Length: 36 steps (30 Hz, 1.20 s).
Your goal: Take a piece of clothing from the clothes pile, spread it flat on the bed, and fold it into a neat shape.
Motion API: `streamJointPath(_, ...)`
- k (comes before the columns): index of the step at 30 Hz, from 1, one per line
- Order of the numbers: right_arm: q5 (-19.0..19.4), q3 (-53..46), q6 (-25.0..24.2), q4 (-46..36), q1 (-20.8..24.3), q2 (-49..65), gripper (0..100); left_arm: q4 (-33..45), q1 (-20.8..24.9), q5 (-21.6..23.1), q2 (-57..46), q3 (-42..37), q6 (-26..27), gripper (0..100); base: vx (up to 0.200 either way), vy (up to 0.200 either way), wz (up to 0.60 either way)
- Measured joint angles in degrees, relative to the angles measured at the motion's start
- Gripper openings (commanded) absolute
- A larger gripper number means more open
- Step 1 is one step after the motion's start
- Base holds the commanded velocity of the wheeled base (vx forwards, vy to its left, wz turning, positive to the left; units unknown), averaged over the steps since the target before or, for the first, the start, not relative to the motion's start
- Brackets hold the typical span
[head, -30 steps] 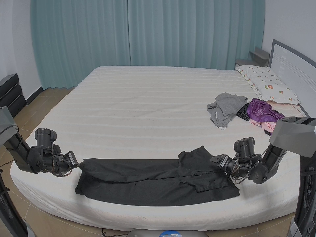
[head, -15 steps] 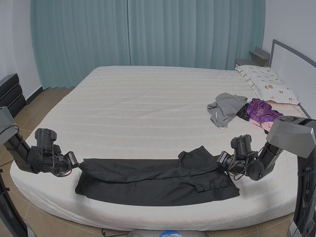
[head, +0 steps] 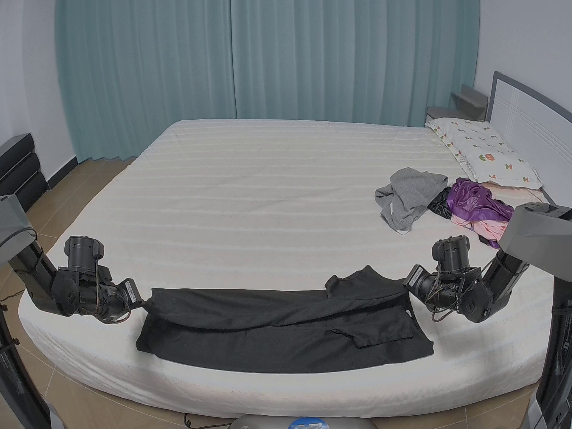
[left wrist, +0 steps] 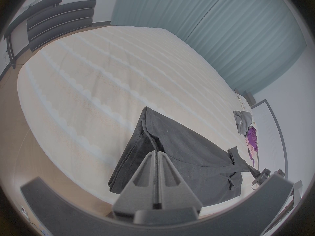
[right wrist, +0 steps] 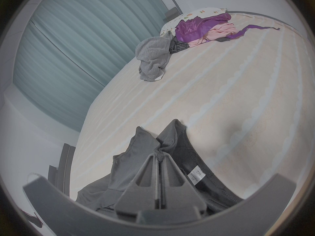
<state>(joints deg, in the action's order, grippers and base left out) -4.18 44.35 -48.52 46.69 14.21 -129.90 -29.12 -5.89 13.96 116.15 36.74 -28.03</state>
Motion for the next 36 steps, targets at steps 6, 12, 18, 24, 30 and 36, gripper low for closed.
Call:
streamJointPath(6, 0.0, -0.1, 0.0, 0.0, 0.0, 0.0, 0, 0.0, -0.1, 0.2, 0.6, 0.3, -0.1, 0, 0.0, 0.0, 0.0)
streamJointPath(12, 0.0, -0.1, 0.0, 0.0, 0.0, -0.3, 0, 0.0, -0.1, 0.1, 1.8, 0.5, -0.1, 0, 0.0, 0.0, 0.0)
streamJointPath(18, 0.0, -0.1, 0.0, 0.0, 0.1, -0.5, 0, 0.0, 0.1, 0.4, 2.6, 0.6, -0.2, 0, 0.0, 0.0, 0.0)
streamJointPath(24, 0.0, -0.2, 0.0, 0.0, 0.3, -0.7, 0, -0.1, 0.4, 0.4, 3.3, 0.5, -0.2, 0, 0.0, 0.0, 0.0)
streamJointPath(30, 0.1, -0.2, 0.0, 0.0, 0.3, -0.7, 0, 0.0, 0.4, 0.4, 3.8, 0.3, -0.1, 0, 0.0, 0.0, 0.0)
streamJointPath(36, 0.0, -0.2, 0.0, 0.0, 0.3, -0.7, 0, -0.1, 0.5, 0.5, 4.2, 0.2, -0.2, 100, 0.0, 0.0, 0.0)
